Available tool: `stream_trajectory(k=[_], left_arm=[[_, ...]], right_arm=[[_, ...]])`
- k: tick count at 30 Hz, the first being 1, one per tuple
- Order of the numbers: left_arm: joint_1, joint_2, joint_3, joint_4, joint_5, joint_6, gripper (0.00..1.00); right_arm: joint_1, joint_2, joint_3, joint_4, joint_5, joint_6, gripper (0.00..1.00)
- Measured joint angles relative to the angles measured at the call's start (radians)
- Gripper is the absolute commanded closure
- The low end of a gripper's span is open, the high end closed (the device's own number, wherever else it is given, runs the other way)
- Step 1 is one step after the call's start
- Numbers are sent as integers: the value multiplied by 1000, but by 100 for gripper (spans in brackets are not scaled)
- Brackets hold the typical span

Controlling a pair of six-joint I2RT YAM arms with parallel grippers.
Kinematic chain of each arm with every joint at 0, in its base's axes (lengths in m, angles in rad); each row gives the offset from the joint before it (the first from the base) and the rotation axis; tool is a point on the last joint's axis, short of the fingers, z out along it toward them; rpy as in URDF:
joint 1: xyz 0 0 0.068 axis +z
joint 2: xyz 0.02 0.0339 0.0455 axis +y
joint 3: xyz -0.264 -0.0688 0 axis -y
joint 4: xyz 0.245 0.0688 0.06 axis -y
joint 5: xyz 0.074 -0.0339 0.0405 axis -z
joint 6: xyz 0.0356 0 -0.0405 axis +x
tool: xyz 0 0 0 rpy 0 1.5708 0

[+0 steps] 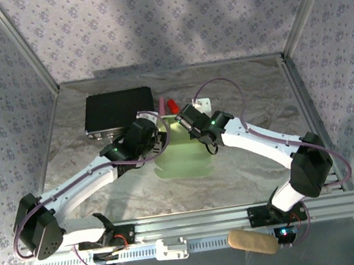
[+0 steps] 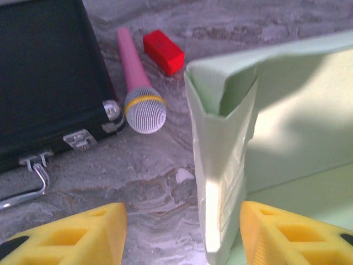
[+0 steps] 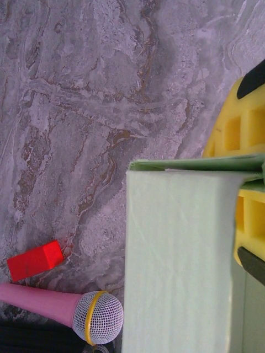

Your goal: Fold the paper box

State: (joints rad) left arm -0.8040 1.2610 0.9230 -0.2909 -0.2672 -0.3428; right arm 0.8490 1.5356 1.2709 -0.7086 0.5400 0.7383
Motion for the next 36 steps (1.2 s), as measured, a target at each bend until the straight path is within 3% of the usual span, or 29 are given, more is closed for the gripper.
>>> stream_trajectory(k=[7, 15, 19, 22, 32, 34, 36], left_arm=[[26, 42, -14, 45, 48, 21, 66], [25, 135, -14, 84, 47, 20, 70], [12, 163, -13, 93, 23, 26, 92], [3, 168, -10, 107, -18, 12, 100], [-61, 199, 24, 76, -168, -24, 99], [-72, 200, 26, 68, -192, -34, 65], [-79, 200, 27, 62, -201, -40, 52]], right_arm=[[0, 2, 3, 0, -9, 0, 100], [0, 8, 21, -10, -13, 5, 100], [0, 22, 36, -19, -20, 7, 100], [0, 27, 37, -29, -24, 19, 100], [-5, 37, 47, -29, -22, 35, 100], [-5, 37, 47, -29, -21, 37, 100], [-5, 37, 47, -30, -21, 37, 100]])
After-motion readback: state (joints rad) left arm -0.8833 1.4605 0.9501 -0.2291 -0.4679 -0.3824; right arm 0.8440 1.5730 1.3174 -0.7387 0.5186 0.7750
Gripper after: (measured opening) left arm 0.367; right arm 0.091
